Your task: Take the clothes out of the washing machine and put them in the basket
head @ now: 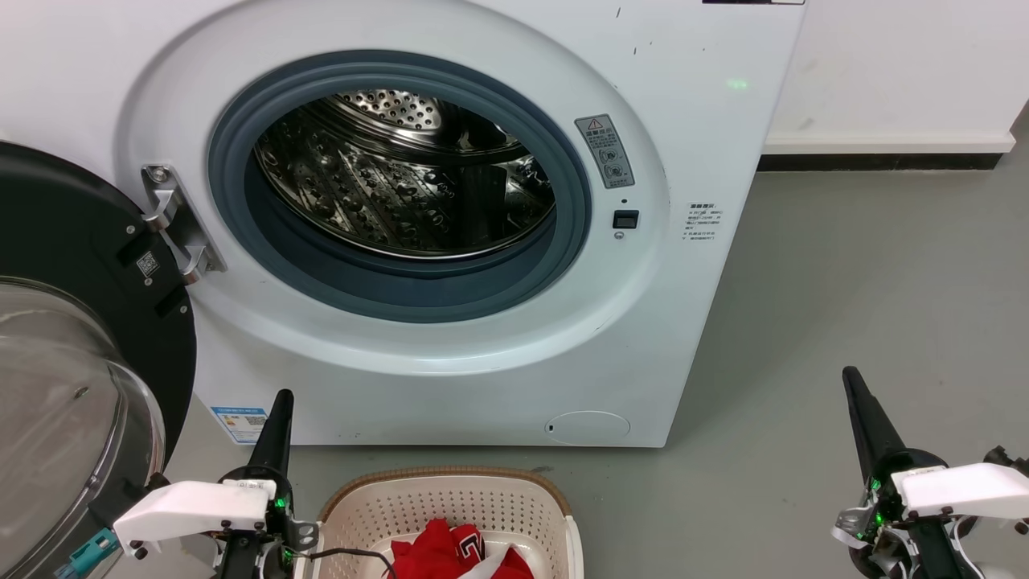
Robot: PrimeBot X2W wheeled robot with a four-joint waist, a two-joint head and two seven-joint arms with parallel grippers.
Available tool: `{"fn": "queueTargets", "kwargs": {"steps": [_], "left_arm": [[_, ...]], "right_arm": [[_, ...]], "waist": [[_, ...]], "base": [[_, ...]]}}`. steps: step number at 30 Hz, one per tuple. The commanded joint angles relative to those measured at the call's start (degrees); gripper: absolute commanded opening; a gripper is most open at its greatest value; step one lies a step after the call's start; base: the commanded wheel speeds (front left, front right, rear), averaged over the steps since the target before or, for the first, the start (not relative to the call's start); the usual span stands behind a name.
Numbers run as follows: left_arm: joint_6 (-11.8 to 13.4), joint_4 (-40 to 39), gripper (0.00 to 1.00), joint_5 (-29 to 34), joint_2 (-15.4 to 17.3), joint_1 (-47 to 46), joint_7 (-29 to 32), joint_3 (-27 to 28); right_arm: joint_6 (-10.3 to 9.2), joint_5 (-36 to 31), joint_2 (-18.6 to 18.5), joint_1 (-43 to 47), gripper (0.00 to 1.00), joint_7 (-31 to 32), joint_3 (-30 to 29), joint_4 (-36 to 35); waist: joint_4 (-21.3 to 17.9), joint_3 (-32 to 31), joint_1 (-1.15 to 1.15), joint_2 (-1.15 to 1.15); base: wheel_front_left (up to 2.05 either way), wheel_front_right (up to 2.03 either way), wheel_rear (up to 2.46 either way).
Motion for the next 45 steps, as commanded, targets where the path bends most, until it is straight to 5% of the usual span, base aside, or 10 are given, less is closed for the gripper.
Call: {"fn": "queueTargets", "kwargs": {"steps": [1, 25, 45], "left_arm": [[-0.4, -0.4, 0.0, -1.8, 0.0, -0.8, 0.5, 0.2], [-1.2, -0.4, 0.0, -12.0, -0.2, -0.9, 3.1, 1.1], [-1.2, -0.4, 0.0, -11.9, -0.2, -0.8, 3.1, 1.0]], "right_arm": [[-0.01, 2.0, -0.1, -1.0, 0.0, 0.4, -0.3, 0.1], [-0.02, 12.3, 0.2, -1.6, 0.0, 2.5, -1.6, 1.3], [-0.02, 11.7, 0.5, -1.7, 0.0, 2.8, -2.0, 1.4]], "waist": [[0.0, 0.0, 0.0, 0.0], [0.4, -0.1, 0.0, 0.0], [0.5, -0.1, 0.0, 0.0]], "base": [[0.0, 0.0, 0.0], [0.0, 0.0, 0.0], [0.0, 0.0, 0.0]]}}
